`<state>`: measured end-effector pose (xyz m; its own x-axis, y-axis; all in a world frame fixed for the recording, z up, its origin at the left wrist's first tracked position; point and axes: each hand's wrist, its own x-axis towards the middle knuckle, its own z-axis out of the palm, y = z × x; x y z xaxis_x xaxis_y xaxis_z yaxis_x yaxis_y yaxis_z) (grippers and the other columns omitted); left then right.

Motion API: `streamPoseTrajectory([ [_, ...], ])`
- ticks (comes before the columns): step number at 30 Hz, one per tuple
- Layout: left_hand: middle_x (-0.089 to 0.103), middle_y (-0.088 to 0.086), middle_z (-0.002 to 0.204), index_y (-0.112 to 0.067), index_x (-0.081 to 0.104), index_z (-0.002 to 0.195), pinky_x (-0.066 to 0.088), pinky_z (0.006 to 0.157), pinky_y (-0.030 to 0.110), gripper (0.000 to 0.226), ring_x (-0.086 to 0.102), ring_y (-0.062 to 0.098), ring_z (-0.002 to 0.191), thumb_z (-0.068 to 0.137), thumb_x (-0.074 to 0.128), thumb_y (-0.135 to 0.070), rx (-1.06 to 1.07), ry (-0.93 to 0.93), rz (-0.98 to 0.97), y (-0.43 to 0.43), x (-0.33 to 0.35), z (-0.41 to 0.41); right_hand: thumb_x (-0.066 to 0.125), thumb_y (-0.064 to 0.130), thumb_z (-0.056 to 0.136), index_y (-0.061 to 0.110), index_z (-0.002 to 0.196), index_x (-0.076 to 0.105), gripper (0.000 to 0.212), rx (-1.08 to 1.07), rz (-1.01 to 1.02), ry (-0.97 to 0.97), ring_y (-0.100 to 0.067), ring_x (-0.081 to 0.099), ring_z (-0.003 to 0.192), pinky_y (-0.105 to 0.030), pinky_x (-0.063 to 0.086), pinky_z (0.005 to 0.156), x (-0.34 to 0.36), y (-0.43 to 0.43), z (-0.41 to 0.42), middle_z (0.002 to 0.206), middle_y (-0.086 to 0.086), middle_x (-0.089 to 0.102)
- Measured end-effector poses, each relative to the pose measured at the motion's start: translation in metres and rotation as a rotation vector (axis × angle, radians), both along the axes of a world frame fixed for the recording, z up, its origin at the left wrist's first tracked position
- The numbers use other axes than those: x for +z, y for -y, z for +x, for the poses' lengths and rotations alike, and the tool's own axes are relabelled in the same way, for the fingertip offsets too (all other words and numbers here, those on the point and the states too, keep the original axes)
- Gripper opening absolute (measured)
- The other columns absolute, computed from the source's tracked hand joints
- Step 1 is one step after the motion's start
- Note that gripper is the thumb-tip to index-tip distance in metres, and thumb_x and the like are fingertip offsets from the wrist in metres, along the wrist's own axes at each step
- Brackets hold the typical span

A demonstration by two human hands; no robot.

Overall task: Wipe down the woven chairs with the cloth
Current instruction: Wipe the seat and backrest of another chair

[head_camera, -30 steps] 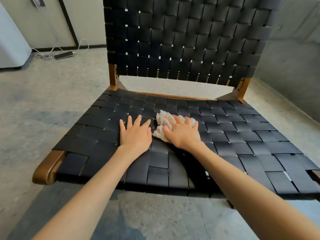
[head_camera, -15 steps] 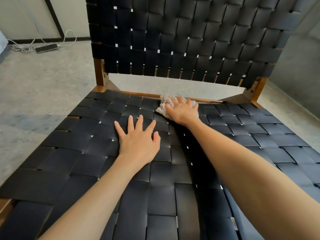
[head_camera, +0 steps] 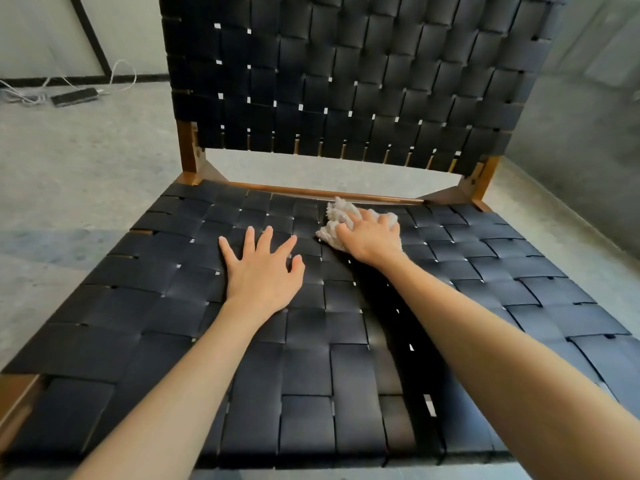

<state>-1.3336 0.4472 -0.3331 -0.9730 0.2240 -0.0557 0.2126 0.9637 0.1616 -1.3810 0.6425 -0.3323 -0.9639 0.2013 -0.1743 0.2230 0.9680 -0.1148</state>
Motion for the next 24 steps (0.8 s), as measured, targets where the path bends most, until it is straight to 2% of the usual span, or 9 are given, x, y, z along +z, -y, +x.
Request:
streamPoseTrajectory([
  [4,0.008,0.005,0.159,-0.038,0.021,0.148,-0.009,0.112,0.057,0.051,-0.002,0.024,0.147,0.099,0.018,-0.051,-0.043,0.047,-0.009,-0.001,0.010,0.007,0.020,0.049,0.093,0.027,0.147,0.028,0.059,0.123,-0.054,0.056,-0.041,0.021,0.134,-0.049,0.012,0.113,0.017,0.004,0.067,0.148,-0.003,0.034],
  [7,0.006,0.004,0.160,-0.038,0.020,0.148,-0.007,0.115,0.051,0.048,-0.003,0.025,0.146,0.101,0.021,-0.046,-0.101,0.138,0.032,-0.001,0.017,0.014,0.017,0.049,0.091,0.038,0.148,0.024,0.058,0.220,-0.047,0.084,-0.037,0.024,0.133,-0.050,0.015,0.112,0.035,0.006,0.124,0.153,0.002,0.028],
  [12,0.001,-0.002,0.160,-0.042,0.017,0.148,-0.013,0.109,0.061,0.049,-0.006,0.024,0.146,0.100,0.025,-0.049,-0.124,0.292,0.063,-0.023,0.027,0.026,0.017,0.052,0.084,0.045,0.143,0.030,0.061,0.254,-0.123,0.047,-0.031,0.026,0.123,-0.043,0.021,0.110,0.065,0.003,0.206,0.149,0.010,0.030],
  [15,-0.005,-0.010,0.159,-0.047,0.015,0.146,-0.015,0.101,0.070,0.048,-0.008,0.027,0.146,0.099,0.025,-0.050,-0.123,0.297,0.107,-0.050,0.031,0.036,0.017,0.054,0.082,0.048,0.142,0.030,0.061,0.219,-0.094,-0.002,-0.025,0.021,0.134,-0.045,0.012,0.115,0.075,-0.009,0.240,0.150,0.014,0.026],
  [17,-0.006,-0.012,0.159,-0.049,0.013,0.146,-0.015,0.098,0.073,0.047,-0.009,0.027,0.146,0.100,0.023,-0.050,-0.129,0.293,0.128,-0.067,0.032,0.043,0.012,0.055,0.081,0.050,0.142,0.026,0.064,0.166,-0.031,-0.011,-0.023,0.016,0.138,-0.049,0.004,0.117,0.077,-0.023,0.252,0.151,0.014,0.024],
  [20,-0.006,-0.011,0.159,-0.047,0.011,0.147,-0.015,0.096,0.074,0.048,-0.011,0.028,0.145,0.100,0.020,-0.048,-0.149,0.275,0.097,-0.083,0.029,0.049,0.008,0.056,0.080,0.050,0.143,0.025,0.066,0.119,0.019,-0.035,-0.025,0.017,0.138,-0.047,0.004,0.116,0.073,-0.035,0.249,0.152,0.012,0.025],
  [24,-0.001,-0.009,0.159,-0.044,0.009,0.148,-0.016,0.096,0.074,0.048,-0.012,0.027,0.145,0.101,0.014,-0.046,-0.140,0.240,0.050,-0.088,0.025,0.052,0.020,0.051,0.091,0.046,0.145,0.024,0.055,0.047,0.024,-0.048,-0.033,0.015,0.141,-0.059,0.002,0.114,0.047,-0.040,0.196,0.155,0.006,0.024],
])
